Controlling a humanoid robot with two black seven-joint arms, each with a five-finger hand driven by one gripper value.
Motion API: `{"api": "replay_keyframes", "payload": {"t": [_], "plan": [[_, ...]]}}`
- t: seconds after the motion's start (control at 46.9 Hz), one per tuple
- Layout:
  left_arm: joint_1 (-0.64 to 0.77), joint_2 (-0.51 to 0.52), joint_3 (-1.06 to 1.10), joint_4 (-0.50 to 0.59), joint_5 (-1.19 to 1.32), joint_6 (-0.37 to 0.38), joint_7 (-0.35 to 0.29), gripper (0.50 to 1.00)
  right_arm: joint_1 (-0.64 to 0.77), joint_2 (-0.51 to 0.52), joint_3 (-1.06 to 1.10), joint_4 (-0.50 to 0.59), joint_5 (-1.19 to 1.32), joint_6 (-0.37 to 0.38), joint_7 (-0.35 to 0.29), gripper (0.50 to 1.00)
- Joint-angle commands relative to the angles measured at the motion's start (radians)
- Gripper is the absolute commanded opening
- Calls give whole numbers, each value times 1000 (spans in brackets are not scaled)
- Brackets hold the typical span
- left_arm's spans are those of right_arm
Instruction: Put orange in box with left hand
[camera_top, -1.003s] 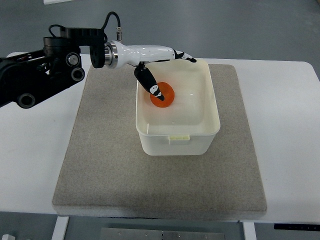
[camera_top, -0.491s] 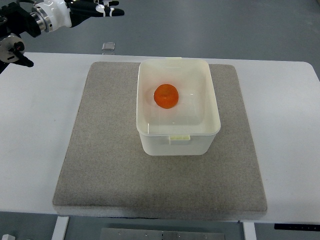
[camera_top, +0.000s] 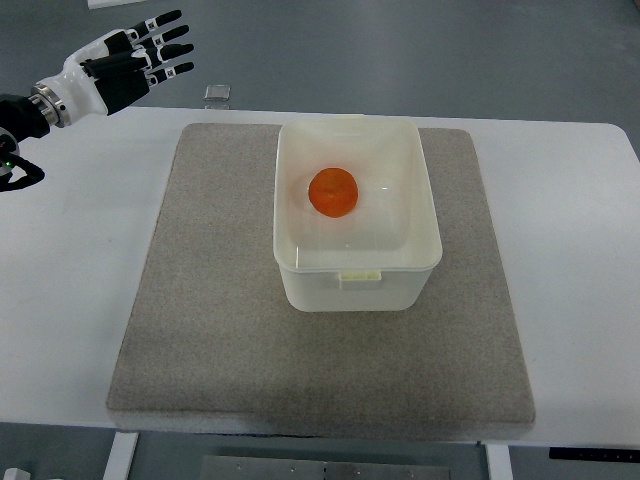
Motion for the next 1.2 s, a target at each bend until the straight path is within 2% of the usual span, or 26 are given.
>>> {"api": "replay_keyframes", "payload": {"t": [0.0, 0.128, 0.427, 1.174], "plan": [[0, -2, -1, 23, -112, 0, 64, 994, 0, 0, 0, 0, 0, 0, 0, 932], [6, -1, -2, 28, -216, 0, 121, 994, 0, 0, 0, 0, 0, 0, 0, 930], [85, -4, -99, 43, -238, 0, 124, 994, 0, 0, 0, 0, 0, 0, 0, 932], [91, -12, -103, 43, -235, 0, 127, 994, 6, 0, -3, 3, -3, -5, 3, 932]]}}
